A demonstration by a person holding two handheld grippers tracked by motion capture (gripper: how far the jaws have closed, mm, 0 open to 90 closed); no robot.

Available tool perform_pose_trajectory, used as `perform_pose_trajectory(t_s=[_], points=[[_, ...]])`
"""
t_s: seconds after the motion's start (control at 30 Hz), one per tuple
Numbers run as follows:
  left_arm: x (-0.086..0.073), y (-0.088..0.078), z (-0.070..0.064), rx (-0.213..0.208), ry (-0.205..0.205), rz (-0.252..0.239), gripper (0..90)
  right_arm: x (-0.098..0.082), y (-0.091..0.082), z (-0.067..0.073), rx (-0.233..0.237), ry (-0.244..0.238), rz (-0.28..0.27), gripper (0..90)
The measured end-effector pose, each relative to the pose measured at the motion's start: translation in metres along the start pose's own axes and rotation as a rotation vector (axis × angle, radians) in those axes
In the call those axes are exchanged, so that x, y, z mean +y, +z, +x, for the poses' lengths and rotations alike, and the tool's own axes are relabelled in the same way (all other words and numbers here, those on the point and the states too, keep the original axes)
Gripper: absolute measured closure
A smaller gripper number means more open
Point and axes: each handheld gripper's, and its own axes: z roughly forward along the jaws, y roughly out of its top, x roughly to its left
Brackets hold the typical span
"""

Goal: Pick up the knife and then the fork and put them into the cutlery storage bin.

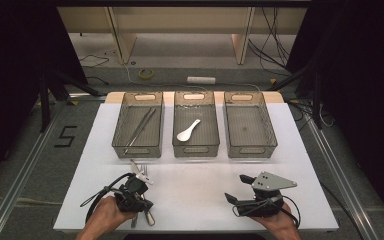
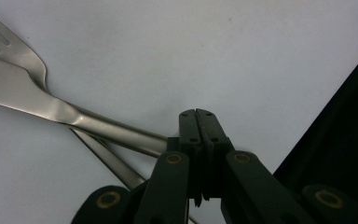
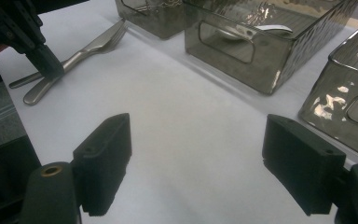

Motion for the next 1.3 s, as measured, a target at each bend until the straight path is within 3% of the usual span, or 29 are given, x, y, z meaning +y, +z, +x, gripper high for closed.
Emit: perform_pose_trajectory(t_s=[0.23, 0.33, 0.6, 0.87, 1.3], points=[[0.003, 0.005, 0.0, -0.017, -0.015, 0.02, 88.9, 0.0, 0.0, 0.001, -0.002, -0.004, 0.002, 24.8], [0.004, 0.011, 0.001, -0.008, -0.017, 0.068, 88.9, 0.0, 0.0, 0.002, -0.004, -0.009, 0.005, 24.8], [0.003, 0.008, 0.007, -0.023, -0.042, 0.097, 89.0, -0.001, -0.001, 0.004, -0.011, -0.013, 0.01, 24.8], [-0.009, 0.0, 0.022, -0.041, -0.086, 0.135, 89.0, -0.001, -0.002, 0.003, -0.014, -0.012, 0.006, 24.8], [-0.022, -0.011, 0.041, -0.021, -0.124, 0.171, 89.0, -0.001, -0.001, 0.004, -0.013, -0.013, 0.012, 24.9]])
